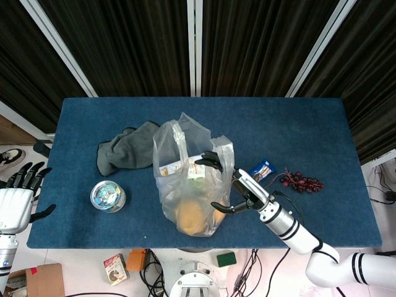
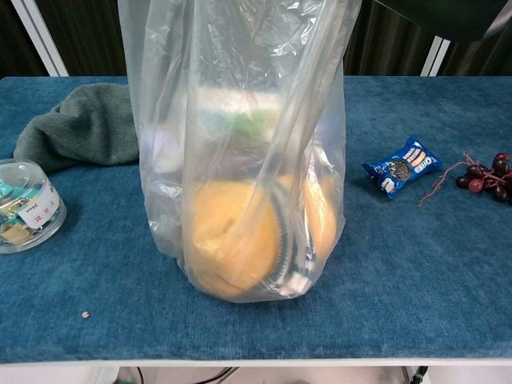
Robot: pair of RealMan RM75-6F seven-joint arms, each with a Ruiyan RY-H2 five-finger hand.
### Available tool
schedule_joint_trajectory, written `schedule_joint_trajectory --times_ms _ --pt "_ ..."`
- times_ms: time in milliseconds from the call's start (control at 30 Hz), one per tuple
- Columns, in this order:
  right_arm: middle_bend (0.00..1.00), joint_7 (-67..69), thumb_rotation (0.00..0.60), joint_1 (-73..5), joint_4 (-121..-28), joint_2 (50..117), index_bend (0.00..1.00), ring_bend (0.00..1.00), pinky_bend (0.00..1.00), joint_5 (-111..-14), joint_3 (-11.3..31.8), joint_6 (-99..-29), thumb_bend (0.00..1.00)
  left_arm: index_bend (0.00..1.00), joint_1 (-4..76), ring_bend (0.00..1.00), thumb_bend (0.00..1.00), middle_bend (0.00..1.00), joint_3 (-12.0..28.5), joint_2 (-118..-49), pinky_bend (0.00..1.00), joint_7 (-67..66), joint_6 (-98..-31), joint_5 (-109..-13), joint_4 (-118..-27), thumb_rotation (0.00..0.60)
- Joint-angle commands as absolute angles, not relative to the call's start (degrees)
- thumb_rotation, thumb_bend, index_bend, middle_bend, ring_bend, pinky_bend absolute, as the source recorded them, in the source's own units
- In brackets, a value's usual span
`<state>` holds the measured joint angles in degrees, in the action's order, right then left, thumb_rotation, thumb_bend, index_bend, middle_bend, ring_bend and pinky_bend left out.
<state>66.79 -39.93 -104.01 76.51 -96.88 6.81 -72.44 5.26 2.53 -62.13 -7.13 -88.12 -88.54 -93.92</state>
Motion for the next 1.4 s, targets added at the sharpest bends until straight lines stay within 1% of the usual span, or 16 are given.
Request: schedule_joint_trajectory --times_ms 33,333,433,467,533,633,767,833,867,967,1067,1233,1400 --pt "0.12 66.80 0.600 -39.87 -103.91 76.37 0.03 0.01 0.08 -96.97 6.63 -72.59 0.30 0.18 5.29 0.07 0.09 0.13 2.54 -62.14 0.23 -7.13 -88.12 -88.62 -93.87 0.591" --pt "0.12 66.87 0.600 -39.35 -104.39 75.34 0.03 0.01 0.08 -97.59 5.91 -73.76 0.31 0.18 5.61 0.07 0.09 0.13 2.83 -61.29 0.23 -6.46 -88.82 -89.94 -94.86 0.593" --pt "0.12 66.92 0.600 -39.18 -104.48 75.21 0.03 0.01 0.08 -97.58 5.68 -73.99 0.31 0.17 6.25 0.07 0.08 0.13 3.98 -59.63 0.23 -6.09 -90.06 -91.18 -96.44 0.594" --pt "0.12 66.96 0.600 -39.17 -104.48 75.20 0.03 0.01 0.08 -97.61 5.61 -74.01 0.31 0.15 6.60 0.07 0.09 0.13 4.57 -59.00 0.24 -5.89 -90.56 -91.66 -97.08 0.598" --pt "0.12 66.97 0.600 -39.22 -104.48 75.17 0.03 0.01 0.08 -97.62 5.51 -73.95 0.31 0.12 7.92 0.07 0.09 0.13 6.55 -57.42 0.25 -4.01 -91.65 -92.71 -98.65 0.600" --pt "0.12 66.74 0.600 -39.31 -104.52 75.33 0.03 0.01 0.08 -97.64 5.46 -73.91 0.31 0.12 10.40 0.09 0.09 0.16 10.59 -55.40 0.25 -0.34 -93.21 -93.09 -101.08 0.600" --pt "0.12 66.18 0.600 -39.36 -104.63 75.72 0.03 0.01 0.08 -97.39 5.49 -73.87 0.31 0.11 13.92 0.09 0.09 0.16 15.99 -54.01 0.25 -0.47 -93.76 -91.66 -105.34 0.598" --pt "0.12 65.62 0.600 -39.47 -104.52 76.09 0.03 0.01 0.08 -97.12 5.69 -73.78 0.31 0.11 16.52 0.09 0.09 0.16 18.17 -52.99 0.24 0.24 -91.38 -90.35 -108.10 0.598" --pt "0.12 65.22 0.600 -39.66 -104.37 76.31 0.03 0.01 0.08 -97.03 5.85 -73.60 0.31 0.10 18.16 0.09 0.09 0.16 19.32 -52.17 0.24 1.22 -89.17 -88.90 -109.92 0.597" --pt "0.11 64.27 0.600 -40.16 -104.18 76.68 0.03 0.00 0.08 -96.85 6.33 -73.14 0.31 0.10 22.08 0.09 0.08 0.16 22.02 -50.98 0.24 1.82 -84.44 -85.56 -112.59 0.563" --pt "0.11 63.16 0.600 -40.54 -104.53 77.12 0.02 0.00 0.08 -96.30 6.93 -72.85 0.31 0.10 26.40 0.09 0.07 0.16 24.00 -51.11 0.23 -1.20 -79.73 -82.37 -113.81 0.544" --pt "0.10 62.28 0.600 -40.52 -104.52 77.77 0.01 0.00 0.07 -95.02 7.45 -72.72 0.31 0.09 31.05 0.09 0.06 0.16 24.62 -54.01 0.23 -5.29 -76.60 -81.65 -113.84 0.544" --pt "0.09 62.48 0.600 -40.42 -103.77 78.30 0.00 0.00 0.06 -94.55 7.49 -72.66 0.31 0.09 34.91 0.09 0.05 0.16 24.95 -56.45 0.23 -6.36 -73.45 -80.13 -113.73 0.547"
